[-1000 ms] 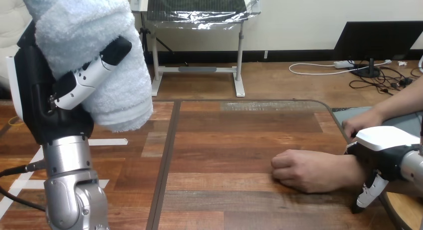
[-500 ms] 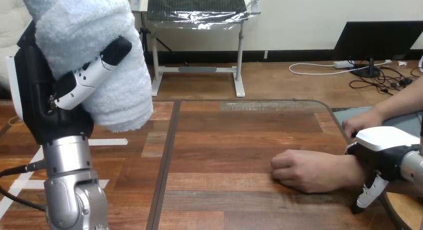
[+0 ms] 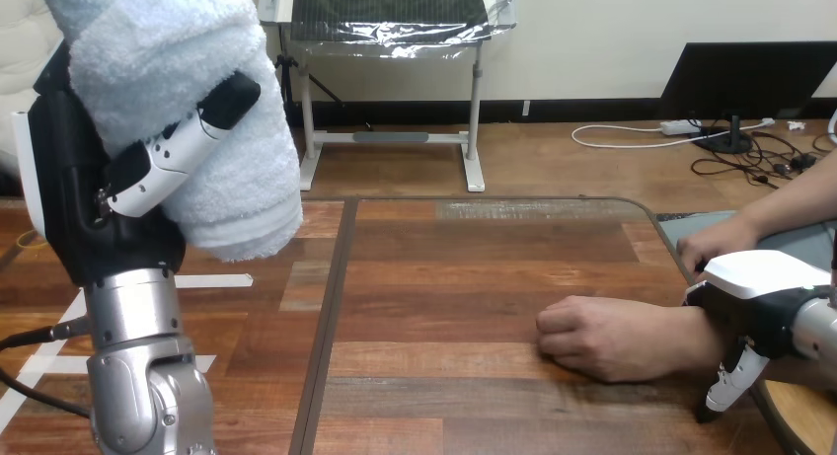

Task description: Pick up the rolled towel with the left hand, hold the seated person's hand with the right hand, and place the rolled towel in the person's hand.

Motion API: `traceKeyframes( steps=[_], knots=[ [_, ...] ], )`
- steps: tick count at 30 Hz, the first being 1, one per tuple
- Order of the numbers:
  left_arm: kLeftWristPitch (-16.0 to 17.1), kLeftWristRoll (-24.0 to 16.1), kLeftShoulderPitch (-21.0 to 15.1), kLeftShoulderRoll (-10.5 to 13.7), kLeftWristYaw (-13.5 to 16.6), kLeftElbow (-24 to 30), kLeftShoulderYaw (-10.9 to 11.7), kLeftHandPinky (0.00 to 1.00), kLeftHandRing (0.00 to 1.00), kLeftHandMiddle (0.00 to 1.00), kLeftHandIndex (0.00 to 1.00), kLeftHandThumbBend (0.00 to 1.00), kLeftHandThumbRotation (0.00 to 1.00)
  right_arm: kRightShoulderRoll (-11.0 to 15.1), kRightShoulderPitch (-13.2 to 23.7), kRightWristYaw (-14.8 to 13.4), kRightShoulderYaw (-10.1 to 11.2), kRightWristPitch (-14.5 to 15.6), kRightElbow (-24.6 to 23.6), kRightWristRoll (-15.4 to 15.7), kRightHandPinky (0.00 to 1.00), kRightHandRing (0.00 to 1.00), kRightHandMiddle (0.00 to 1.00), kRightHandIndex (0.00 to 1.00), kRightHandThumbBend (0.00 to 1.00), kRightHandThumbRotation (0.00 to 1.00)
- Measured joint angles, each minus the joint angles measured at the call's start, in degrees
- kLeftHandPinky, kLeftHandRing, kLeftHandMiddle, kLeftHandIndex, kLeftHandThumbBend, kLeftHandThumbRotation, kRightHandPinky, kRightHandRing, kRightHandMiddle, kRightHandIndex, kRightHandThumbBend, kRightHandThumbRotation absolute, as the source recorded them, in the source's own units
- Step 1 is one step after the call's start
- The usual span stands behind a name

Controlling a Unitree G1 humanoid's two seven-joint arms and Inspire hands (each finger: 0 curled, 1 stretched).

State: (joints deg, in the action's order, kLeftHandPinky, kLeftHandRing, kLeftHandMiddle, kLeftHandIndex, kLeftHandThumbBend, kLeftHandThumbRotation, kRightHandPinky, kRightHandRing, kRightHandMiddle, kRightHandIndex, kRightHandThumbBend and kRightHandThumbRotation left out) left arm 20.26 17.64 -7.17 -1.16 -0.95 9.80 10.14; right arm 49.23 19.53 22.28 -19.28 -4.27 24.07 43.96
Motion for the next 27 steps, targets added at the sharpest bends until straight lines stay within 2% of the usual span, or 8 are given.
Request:
traceKeyframes(
  steps=[7,10,11,20,27],
  knots=[
    [0.0,-0.1,0.0,0.0,0.0,0.0,0.0,0.19,0.25,0.32,0.37,0.47,0.00,0.0,0.0,0.0,0.0,0.0,0.0,0.0,0.49,0.69,0.73,0.72,0.98,0.18],
    [0.0,-0.1,0.0,0.0,0.0,0.0,0.0,0.19,0.25,0.32,0.36,0.47,0.00,0.0,0.0,0.0,0.0,0.2,0.0,0.0,0.41,0.56,0.63,0.70,0.97,0.16],
    [0.0,-0.1,0.0,0.0,0.0,0.0,0.0,0.19,0.25,0.32,0.36,0.47,0.00,0.0,0.0,0.0,0.0,0.2,0.0,0.0,0.35,0.48,0.56,0.68,0.96,0.14],
    [0.0,-0.1,0.0,0.0,0.0,0.0,0.0,0.19,0.25,0.32,0.36,0.48,0.00,0.0,0.0,0.1,0.0,0.3,0.2,-0.1,0.16,0.24,0.35,0.58,0.95,0.09],
    [0.0,0.0,0.0,0.0,0.0,0.0,0.0,0.19,0.25,0.32,0.36,0.48,0.00,0.0,0.1,0.1,0.0,0.0,0.5,-0.6,0.13,0.21,0.32,0.53,0.93,0.08]
  ],
)
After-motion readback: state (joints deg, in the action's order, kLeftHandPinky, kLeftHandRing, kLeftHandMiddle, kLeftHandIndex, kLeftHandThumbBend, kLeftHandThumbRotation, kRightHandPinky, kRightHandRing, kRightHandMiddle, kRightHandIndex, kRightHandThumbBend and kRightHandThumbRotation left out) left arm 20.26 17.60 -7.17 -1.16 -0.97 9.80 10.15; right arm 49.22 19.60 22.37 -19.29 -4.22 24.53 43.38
